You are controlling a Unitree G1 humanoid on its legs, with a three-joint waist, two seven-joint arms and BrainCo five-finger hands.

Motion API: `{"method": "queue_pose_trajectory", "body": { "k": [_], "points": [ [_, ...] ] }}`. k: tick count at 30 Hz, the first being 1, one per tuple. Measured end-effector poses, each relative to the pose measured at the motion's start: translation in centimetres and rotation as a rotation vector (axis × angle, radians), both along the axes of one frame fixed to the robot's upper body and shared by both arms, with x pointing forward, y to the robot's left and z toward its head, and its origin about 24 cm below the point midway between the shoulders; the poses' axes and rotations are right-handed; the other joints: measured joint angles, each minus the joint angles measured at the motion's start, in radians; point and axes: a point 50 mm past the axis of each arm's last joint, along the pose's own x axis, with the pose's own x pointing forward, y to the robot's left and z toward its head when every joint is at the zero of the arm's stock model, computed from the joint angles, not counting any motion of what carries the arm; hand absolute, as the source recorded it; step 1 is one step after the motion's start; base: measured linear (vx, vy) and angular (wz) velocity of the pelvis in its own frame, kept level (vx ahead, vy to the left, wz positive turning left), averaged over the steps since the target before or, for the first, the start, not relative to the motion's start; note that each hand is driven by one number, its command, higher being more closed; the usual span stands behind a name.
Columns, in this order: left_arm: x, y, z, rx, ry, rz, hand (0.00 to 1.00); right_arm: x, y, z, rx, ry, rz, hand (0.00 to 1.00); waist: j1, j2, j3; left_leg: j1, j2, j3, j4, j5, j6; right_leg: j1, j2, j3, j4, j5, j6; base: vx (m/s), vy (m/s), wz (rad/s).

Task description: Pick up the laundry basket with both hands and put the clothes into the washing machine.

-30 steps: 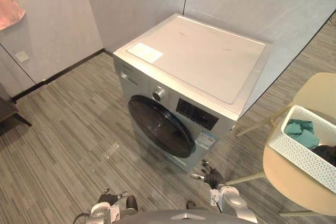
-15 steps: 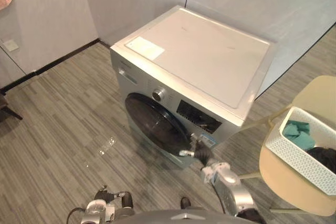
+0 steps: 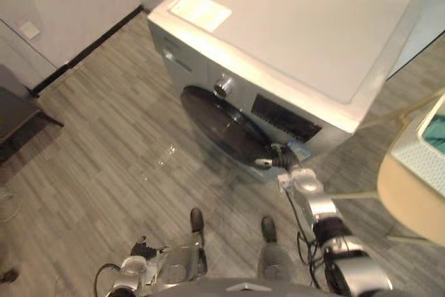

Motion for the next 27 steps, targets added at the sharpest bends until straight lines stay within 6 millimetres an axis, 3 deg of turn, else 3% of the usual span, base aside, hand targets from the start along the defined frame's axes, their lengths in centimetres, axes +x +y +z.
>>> {"method": "queue_pose_trajectory", "body": {
  "k": [3, 5, 9, 13, 17, 21, 24, 27],
  "points": [
    [0.9, -0.8, 0.3, -0.004, -0.037, -0.019, 0.0, 1.6, -0.8, 1.4, -0.028, -0.002, -0.037, 0.0, 0.013, 0.041, 0.037, -0.029, -0.003, -0.02, -0.005, 0.002, 0.0, -0.02, 0.001, -0.006, -0.002, 0.002, 0.003, -0.13, 0.007, 0.16],
    [1.2, -1.2, 0.4, -0.009, -0.051, -0.031, 0.0, 2.4, -0.4, 2.2, -0.031, -0.023, -0.036, 0.0, 0.018, 0.056, 0.044, -0.05, -0.004, -0.04, -0.005, 0.002, -0.001, -0.034, 0.001, -0.022, -0.002, 0.002, 0.003, -0.08, -0.019, 0.17],
    [1.4, -1.0, 0.6, 0.014, -0.057, -0.032, 0.0, 2.2, 1.7, 1.5, -0.052, -0.01, 0.019, 0.0, 0.02, 0.051, 0.048, -0.056, 0.01, -0.044, -0.005, 0.007, -0.009, -0.035, 0.01, -0.034, -0.004, 0.002, 0.003, -0.02, -0.047, 0.04],
    [1.8, -1.0, 0.7, 0.022, -0.064, -0.028, 0.0, 0.9, 5.6, 1.2, -0.079, -0.053, 0.165, 0.0, 0.019, 0.05, 0.047, -0.057, 0.017, -0.064, -0.005, 0.012, -0.015, -0.026, 0.015, -0.057, -0.001, 0.001, 0.004, 0.03, -0.046, 0.07],
    [1.4, -0.4, 0.6, 0.033, -0.048, 0.006, 0.0, -2.6, 12.0, -0.5, -0.072, -0.026, 0.485, 0.0, 0.023, 0.021, 0.032, -0.034, 0.037, -0.069, 0.0, 0.047, -0.028, 0.005, 0.034, -0.078, -0.001, 0.005, 0.016, 0.12, -0.076, 0.07],
    [1.2, 0.5, 0.6, 0.052, -0.036, 0.034, 0.0, -8.0, 18.0, -2.6, 0.206, 0.102, 0.78, 0.0, 0.027, -0.03, 0.0, -0.003, 0.049, -0.095, 0.001, 0.044, -0.031, 0.056, 0.047, -0.114, -0.003, -0.003, 0.024, 0.15, -0.079, 0.17],
    [1.0, 0.8, 0.5, 0.058, -0.026, 0.045, 0.0, -10.1, 19.8, -2.7, 0.372, 0.149, 0.864, 0.0, 0.036, -0.051, -0.023, 0.018, 0.05, -0.095, 0.0, 0.036, -0.033, 0.079, 0.049, -0.116, -0.003, -0.013, 0.023, 0.1, -0.049, 0.09],
    [0.8, 1.1, 0.4, 0.064, -0.011, 0.054, 0.0, -10.5, 19.4, -2.3, 0.439, 0.125, 0.848, 0.0, 0.033, -0.072, -0.046, 0.037, 0.05, -0.088, 0.0, 0.027, -0.031, 0.094, 0.049, -0.11, -0.003, -0.018, 0.021, 0.01, -0.007, -0.04]
  ]
}}
